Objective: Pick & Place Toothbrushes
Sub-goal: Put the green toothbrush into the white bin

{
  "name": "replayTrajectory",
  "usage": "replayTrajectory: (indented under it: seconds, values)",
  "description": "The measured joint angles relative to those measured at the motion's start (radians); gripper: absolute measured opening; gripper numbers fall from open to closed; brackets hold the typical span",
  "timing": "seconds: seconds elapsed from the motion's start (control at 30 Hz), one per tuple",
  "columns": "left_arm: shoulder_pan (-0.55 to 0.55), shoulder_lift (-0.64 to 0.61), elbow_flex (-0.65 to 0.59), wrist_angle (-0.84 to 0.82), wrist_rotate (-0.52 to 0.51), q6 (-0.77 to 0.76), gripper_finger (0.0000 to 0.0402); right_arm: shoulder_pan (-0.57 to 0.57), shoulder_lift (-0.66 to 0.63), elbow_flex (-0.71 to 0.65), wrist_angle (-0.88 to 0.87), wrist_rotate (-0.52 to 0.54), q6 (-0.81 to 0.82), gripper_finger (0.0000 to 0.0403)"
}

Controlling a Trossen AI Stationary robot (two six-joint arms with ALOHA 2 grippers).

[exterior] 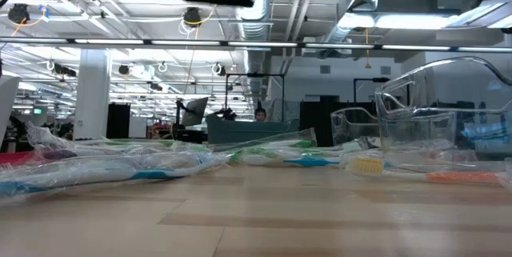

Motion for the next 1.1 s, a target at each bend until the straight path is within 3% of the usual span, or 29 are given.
replayTrajectory:
  seconds: [0.17, 0.4, 0.73, 1.1]
  values:
    - [-0.031, -0.008, 0.0, 0.013, 0.0, -0.097, 0.0002, 0.072, -0.038, -0.001, -0.03, 0.0, -0.014, 0.0]
    - [0.001, 0.094, 0.0, 0.013, -0.002, -0.167, 0.001, 0.155, -0.049, 0.0, -0.033, 0.0, -0.013, 0.0]
    - [0.043, 0.283, -0.002, 0.012, -0.019, -0.168, 0.0102, 0.219, -0.049, 0.0, -0.055, 0.0, 0.057, 0.0]
    - [0.112, 0.315, -0.002, 0.019, -0.022, -0.161, 0.0164, 0.213, -0.049, 0.0, -0.09, 0.0, 0.057, 0.0]
